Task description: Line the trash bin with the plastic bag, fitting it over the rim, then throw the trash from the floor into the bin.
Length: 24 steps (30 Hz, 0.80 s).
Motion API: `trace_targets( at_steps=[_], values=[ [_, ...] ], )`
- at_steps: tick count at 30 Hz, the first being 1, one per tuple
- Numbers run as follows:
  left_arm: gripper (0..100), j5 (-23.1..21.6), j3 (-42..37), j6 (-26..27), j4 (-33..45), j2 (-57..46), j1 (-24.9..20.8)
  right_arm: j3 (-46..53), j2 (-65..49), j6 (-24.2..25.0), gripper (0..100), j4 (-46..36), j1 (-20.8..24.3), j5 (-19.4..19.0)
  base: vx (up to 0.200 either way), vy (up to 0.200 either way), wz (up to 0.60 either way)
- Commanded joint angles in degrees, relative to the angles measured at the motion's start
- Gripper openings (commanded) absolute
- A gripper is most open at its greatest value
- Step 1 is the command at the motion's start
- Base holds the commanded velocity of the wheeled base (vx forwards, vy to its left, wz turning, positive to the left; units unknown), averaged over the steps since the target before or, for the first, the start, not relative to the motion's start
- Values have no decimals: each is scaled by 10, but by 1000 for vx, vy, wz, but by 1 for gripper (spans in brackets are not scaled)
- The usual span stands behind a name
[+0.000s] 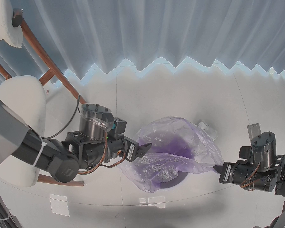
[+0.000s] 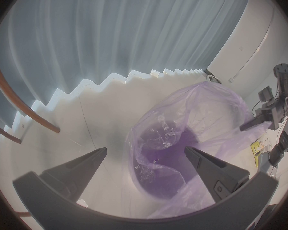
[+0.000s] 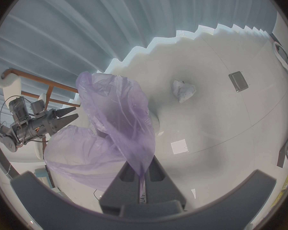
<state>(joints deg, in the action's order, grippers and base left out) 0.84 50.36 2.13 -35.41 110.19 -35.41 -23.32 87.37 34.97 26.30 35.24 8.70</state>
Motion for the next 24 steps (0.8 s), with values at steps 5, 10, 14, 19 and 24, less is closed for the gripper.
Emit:
trace_targets(
  at_steps=[5,10,14,19,24],
  values=[
    [100,13,40,-1,2,76,-2,-5,10,-12,0,2,6,-2,0,0,0],
    [100,13,55,-6,3,83,-2,-6,17,-43,0,2,6,-14,0,0,0],
    [100,13,73,-6,10,93,-1,1,17,-42,0,2,11,-15,0,0,0],
    [0,19,93,-6,14,112,-3,0,15,-41,0,3,11,-15,0,0,0],
    [0,21,98,-6,14,123,-4,1,14,-43,0,23,11,-15,0,0,0]
  ],
)
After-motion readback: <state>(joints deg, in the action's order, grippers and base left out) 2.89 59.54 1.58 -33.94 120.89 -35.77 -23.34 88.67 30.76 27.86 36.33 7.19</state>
